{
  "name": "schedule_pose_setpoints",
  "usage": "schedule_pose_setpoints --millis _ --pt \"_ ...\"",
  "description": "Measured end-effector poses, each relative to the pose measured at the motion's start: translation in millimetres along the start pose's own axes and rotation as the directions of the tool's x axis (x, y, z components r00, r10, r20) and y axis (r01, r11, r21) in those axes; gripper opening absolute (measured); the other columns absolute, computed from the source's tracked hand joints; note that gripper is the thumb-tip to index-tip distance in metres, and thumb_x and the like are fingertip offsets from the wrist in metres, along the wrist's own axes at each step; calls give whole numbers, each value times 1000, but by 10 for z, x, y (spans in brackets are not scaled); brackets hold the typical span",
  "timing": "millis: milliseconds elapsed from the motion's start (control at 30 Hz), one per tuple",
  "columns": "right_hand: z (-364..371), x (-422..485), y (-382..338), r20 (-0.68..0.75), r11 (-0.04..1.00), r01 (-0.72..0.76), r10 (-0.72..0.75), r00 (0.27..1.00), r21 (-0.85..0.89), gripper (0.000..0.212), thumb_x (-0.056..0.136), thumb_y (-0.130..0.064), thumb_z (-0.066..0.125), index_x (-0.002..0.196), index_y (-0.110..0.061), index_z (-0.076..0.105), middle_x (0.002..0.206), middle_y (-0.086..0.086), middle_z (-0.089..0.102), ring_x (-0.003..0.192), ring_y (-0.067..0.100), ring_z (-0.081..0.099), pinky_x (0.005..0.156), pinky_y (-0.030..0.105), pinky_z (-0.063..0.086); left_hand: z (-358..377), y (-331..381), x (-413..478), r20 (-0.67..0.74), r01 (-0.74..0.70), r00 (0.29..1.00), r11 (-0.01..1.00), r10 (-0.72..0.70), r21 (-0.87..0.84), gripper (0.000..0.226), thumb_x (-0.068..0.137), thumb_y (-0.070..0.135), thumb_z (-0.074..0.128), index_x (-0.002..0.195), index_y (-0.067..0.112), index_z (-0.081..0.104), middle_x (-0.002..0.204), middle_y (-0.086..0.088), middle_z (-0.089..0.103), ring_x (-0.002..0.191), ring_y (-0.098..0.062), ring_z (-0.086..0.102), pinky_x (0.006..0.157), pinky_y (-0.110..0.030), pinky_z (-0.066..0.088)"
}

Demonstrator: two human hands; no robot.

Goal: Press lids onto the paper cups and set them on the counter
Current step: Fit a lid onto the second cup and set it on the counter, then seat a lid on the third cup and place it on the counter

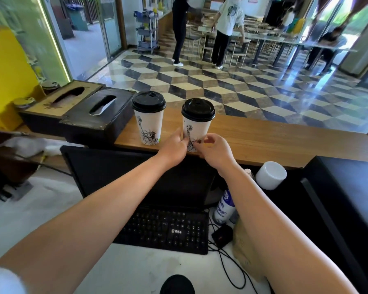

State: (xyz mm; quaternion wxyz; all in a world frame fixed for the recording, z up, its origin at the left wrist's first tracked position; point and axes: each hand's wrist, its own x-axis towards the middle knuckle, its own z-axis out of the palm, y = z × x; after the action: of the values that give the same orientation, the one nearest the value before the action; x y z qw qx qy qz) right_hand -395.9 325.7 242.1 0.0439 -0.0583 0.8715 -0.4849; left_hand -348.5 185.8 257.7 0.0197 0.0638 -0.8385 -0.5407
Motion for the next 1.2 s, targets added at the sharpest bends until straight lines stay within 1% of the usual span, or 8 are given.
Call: schedule_pose_setpoints --millis 200,267,400,500,833,1033,1133,1200 --pt "-66 -182 62 -35 998 -51 53 998 47 75 83 -42 78 146 -15 48 124 -5 61 111 22 66 97 44 57 -77 41 -218 -43 56 998 997 -53 59 50 105 25 38 153 13 31 154 -3 42 144 -23 37 117 -39 27" --pt "-84 -294 102 -50 997 -56 59 997 59 69 83 -41 76 143 -15 54 119 -6 63 110 21 66 96 44 58 -82 9 -336 -62 25 998 999 -22 47 39 104 24 40 143 17 41 132 6 53 121 -14 51 107 -36 33" --pt "-108 -687 174 -45 999 -5 7 999 36 40 87 -35 74 124 -19 67 105 -10 69 99 19 70 90 44 60 -55 -130 -706 -69 -44 996 997 48 62 53 102 26 49 152 20 33 151 1 45 136 -19 46 112 -39 38" --pt "-119 -1054 243 -25 1000 26 -27 999 -6 27 90 -31 72 115 -22 71 99 -13 70 93 14 70 89 43 60 13 -295 -1021 -16 -101 995 989 103 107 51 100 21 55 149 22 40 146 2 50 130 -15 49 100 -28 41" --pt "180 -2209 926 215 970 -84 135 967 -230 29 92 -24 70 120 -16 70 108 -3 72 92 15 67 83 27 53 386 -1029 -1864 228 -41 974 976 -9 212 45 97 14 59 141 22 50 133 8 56 119 -10 53 96 -25 46" --pt "448 -2643 1340 347 941 -129 241 906 -314 58 86 -26 77 140 -19 56 130 1 58 104 17 60 87 28 48 589 -1551 -2275 364 38 921 963 -137 268 62 88 4 65 145 21 45 145 0 48 125 -16 50 101 -33 49" --pt "603 -2791 1441 431 922 -39 217 876 -385 79 81 -31 81 150 -21 44 146 5 45 131 26 46 108 39 44 664 -1786 -2452 373 89 908 957 -192 275 78 83 1 68 151 22 34 150 -1 41 134 -20 44 106 -33 44" --pt "706 -2864 1471 470 903 31 193 861 -428 79 82 -33 78 151 -27 40 148 3 39 130 30 40 108 42 42 727 -1927 -2563 363 139 904 958 -226 249 85 82 0 71 153 19 29 148 -1 41 135 -22 44 107 -32 42"
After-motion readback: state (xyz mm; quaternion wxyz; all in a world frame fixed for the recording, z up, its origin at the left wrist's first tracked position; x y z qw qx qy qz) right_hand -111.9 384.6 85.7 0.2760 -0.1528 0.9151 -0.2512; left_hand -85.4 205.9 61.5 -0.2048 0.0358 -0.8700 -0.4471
